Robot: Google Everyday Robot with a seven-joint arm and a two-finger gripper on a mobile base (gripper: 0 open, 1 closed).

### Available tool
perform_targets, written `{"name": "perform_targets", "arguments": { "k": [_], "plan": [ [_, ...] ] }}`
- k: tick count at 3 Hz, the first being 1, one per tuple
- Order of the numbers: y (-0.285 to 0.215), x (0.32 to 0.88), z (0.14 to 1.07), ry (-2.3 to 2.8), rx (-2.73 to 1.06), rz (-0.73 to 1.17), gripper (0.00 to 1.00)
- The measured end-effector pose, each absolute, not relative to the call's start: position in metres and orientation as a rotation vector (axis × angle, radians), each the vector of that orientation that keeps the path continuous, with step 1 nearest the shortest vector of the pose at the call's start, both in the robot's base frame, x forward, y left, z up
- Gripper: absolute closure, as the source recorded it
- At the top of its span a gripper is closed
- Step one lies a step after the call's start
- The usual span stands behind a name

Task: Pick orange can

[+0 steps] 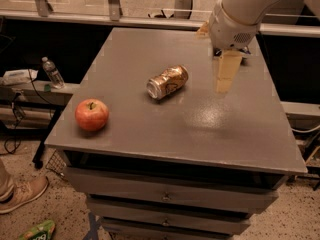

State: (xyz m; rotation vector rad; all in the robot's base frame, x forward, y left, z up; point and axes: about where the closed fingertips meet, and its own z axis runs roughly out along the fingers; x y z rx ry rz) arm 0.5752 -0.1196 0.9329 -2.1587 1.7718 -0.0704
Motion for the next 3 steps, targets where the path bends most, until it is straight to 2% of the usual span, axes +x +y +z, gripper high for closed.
{"name": "perform_targets", "arguments": {
  "k": [3],
  "plan": [
    [-0.085, 0.635, 0.870, 1.635, -2.292, -0.016, 0.00]
  ]
}}
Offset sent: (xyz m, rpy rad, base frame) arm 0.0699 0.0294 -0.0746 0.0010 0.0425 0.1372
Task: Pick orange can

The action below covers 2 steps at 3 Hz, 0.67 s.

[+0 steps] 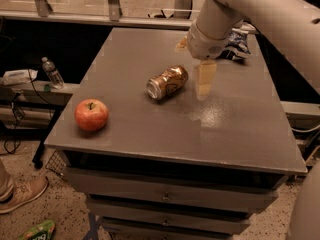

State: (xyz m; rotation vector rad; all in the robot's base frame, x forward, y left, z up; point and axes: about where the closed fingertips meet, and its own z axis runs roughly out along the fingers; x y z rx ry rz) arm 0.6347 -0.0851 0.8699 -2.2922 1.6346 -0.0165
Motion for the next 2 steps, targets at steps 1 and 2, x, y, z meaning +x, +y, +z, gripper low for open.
{"name": "perform_targets", "arguments": {
  "k": [1, 2],
  "plan": [
    [-0.070, 0.639, 0.868, 1.574, -2.342, -0.031, 0.00],
    [-0.056, 0.641, 0.859, 1.535, -2.407, -0.024, 0.00]
  ]
}}
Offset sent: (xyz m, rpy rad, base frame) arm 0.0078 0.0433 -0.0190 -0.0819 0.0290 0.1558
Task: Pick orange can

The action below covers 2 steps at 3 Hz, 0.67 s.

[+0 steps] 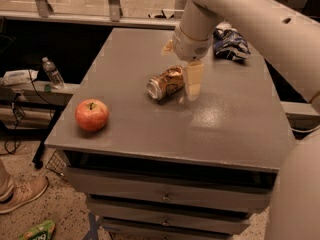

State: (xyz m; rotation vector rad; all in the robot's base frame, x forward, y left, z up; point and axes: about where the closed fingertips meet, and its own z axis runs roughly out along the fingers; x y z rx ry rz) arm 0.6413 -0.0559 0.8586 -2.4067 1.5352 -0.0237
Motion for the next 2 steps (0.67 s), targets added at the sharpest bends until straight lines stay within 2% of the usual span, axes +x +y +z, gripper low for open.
{"name": "perform_targets", "arguments": {
  "k": [1, 2],
  "plan": [
    [-0.0449, 0.6427, 0.8438, 1.515, -2.478, 0.009, 0.03],
    [-0.0417, 0.6434, 0.8371, 1.512, -2.505, 0.026, 0.25]
  ]
}}
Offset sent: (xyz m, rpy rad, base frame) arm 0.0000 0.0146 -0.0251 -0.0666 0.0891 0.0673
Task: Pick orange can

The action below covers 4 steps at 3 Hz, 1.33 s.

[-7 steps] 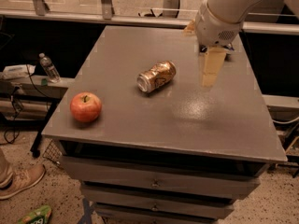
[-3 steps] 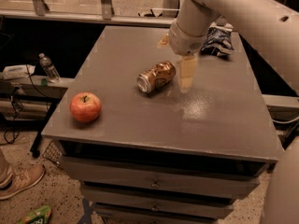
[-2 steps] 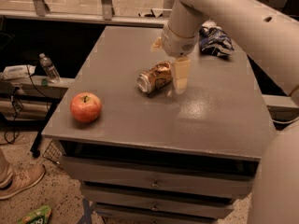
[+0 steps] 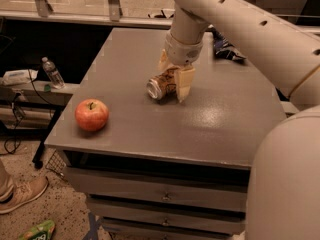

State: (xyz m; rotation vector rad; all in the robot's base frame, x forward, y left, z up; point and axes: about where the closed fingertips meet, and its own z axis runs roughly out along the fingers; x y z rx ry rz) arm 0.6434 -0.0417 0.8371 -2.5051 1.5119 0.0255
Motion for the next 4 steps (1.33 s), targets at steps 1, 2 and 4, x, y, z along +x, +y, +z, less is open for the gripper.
{"name": "perform_targets", "arguments": {
  "k": [1, 2, 4],
  "plan": [
    [-0.042, 0.645, 0.835, 1.515, -2.515, 0.036, 0.50],
    [-0.044, 0.646, 0.839, 1.522, -2.507, 0.036, 0.72],
    [-0.089, 0.667, 0.895, 1.578, -2.358, -0.086, 1.00]
  ]
}}
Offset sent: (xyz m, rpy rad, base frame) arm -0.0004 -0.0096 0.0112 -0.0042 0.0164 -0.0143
